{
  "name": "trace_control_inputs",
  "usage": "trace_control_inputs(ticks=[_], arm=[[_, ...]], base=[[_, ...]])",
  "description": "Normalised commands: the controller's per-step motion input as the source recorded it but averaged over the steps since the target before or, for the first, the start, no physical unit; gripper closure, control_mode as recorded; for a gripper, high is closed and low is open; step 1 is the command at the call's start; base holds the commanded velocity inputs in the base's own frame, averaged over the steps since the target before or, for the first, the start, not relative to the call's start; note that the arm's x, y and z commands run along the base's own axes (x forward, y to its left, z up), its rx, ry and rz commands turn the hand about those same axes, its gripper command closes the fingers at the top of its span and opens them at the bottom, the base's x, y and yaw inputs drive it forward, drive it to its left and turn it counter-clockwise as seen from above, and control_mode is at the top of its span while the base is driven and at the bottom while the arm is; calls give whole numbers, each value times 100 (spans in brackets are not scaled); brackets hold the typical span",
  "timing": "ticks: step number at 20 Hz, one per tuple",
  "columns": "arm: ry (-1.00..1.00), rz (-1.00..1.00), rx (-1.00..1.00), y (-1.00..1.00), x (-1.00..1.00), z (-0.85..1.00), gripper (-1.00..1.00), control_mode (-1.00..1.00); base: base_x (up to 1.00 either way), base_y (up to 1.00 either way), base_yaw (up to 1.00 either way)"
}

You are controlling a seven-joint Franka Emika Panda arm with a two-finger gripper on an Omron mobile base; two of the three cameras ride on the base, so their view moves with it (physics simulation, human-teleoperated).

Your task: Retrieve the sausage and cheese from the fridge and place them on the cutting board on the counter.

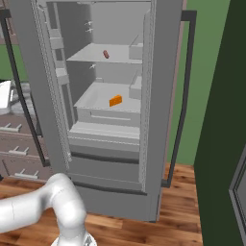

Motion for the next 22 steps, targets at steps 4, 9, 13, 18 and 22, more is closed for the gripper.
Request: trace_control_inputs(ticks=[4,9,13,18,22], arm=[[0,-2,0,67,2,0,-100,-100],[-2,-9,0,48,-14,4,-100,-100],[-12,-1,3,-33,-92,16,-100,-100],[-17,25,16,-93,-100,11,-100,-100],[-13,27,14,-99,-57,0,-100,-100]], base=[[0,0,0],[0,0,0],[0,0,0],[0,0,0],[0,0,0]])
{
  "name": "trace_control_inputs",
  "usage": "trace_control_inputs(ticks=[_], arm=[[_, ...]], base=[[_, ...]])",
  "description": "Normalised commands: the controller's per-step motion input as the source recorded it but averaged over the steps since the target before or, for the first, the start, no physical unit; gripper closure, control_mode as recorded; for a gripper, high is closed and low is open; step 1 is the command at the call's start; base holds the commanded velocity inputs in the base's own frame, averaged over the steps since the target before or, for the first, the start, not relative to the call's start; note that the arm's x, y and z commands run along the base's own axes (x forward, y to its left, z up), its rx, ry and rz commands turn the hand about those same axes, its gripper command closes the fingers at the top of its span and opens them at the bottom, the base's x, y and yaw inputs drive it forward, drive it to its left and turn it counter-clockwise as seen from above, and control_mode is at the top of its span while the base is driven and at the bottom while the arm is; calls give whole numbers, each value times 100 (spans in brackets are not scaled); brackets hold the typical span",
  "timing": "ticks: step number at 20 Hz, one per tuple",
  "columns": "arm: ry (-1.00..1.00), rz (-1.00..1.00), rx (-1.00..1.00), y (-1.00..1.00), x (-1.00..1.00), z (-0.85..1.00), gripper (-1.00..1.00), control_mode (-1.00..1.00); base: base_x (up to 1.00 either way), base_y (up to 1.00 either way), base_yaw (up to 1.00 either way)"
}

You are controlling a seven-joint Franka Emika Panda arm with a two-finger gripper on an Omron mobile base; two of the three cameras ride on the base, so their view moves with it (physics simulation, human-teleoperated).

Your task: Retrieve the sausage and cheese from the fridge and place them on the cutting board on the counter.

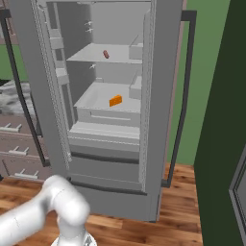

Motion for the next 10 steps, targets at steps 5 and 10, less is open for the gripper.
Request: trace_control_inputs(ticks=[5,10], arm=[[-13,29,3,-88,-52,-12,-100,-100],[-1,42,10,-92,-57,-8,-100,-100]], base=[[0,0,0],[0,0,0]])
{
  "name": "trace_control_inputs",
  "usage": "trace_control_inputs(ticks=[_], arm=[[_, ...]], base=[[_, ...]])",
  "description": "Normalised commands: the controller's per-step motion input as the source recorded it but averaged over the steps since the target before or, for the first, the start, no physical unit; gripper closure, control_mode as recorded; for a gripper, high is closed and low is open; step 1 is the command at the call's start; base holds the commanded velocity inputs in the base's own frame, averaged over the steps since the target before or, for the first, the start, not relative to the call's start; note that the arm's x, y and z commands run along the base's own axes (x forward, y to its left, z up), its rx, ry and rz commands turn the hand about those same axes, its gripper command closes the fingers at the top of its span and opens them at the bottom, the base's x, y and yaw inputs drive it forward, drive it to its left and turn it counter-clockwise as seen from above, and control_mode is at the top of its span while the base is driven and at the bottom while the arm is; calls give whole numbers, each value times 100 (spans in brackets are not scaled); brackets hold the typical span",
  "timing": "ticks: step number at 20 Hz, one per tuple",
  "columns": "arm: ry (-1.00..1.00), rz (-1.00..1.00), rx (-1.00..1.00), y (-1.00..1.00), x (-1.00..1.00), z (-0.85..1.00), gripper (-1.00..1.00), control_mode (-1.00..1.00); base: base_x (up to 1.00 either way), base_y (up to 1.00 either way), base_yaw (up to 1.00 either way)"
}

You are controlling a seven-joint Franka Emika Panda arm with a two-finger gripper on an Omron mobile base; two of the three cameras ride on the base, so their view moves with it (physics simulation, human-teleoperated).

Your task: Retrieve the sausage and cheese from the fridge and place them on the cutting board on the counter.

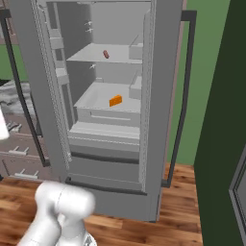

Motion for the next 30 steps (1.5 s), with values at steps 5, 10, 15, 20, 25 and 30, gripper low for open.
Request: trace_control_inputs(ticks=[5,10,15,20,25,30], arm=[[1,50,25,-77,-21,-2,-100,-100],[0,57,46,-47,14,0,-100,-100],[13,62,33,-32,31,-7,-100,-100],[5,39,30,-60,45,-4,-100,-100],[1,21,4,-4,61,-28,-100,-100],[2,1,0,0,59,-8,-100,-100]], base=[[0,0,0],[0,0,0],[0,0,0],[0,0,0],[0,0,0],[0,0,0]])
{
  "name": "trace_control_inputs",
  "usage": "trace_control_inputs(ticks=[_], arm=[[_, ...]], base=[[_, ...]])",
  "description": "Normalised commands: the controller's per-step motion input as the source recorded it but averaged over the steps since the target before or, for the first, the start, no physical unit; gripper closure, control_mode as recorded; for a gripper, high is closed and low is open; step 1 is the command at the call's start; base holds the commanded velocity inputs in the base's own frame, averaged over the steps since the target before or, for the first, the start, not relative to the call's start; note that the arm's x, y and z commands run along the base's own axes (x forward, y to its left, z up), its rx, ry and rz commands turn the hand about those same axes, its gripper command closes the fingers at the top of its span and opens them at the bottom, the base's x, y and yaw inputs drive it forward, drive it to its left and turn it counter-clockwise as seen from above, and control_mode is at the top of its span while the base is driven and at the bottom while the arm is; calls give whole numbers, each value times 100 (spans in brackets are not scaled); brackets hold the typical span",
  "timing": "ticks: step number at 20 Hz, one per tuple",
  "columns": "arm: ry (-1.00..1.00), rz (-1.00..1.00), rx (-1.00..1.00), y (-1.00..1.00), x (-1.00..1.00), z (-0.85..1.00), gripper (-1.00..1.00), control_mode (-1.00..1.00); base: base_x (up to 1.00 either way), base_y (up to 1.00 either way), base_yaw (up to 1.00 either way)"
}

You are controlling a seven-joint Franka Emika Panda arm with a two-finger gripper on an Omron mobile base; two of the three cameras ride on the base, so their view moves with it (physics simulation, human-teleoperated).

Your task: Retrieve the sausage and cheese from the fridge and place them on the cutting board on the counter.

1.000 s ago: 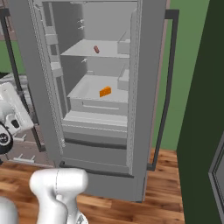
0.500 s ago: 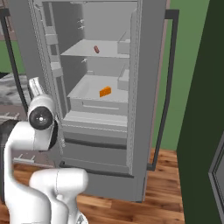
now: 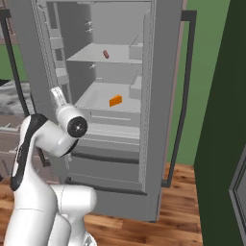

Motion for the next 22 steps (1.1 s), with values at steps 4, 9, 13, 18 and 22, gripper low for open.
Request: trace_control_inputs(ticks=[4,9,13,18,22], arm=[[10,0,0,-2,65,0,-100,-100],[14,4,0,-6,80,0,-100,-100],[5,15,0,-8,93,0,-100,-100],[0,18,0,-2,78,0,-100,-100],[-4,16,2,0,58,0,-100,-100]], base=[[0,0,0],[0,0,0],[0,0,0],[0,0,0],[0,0,0]])
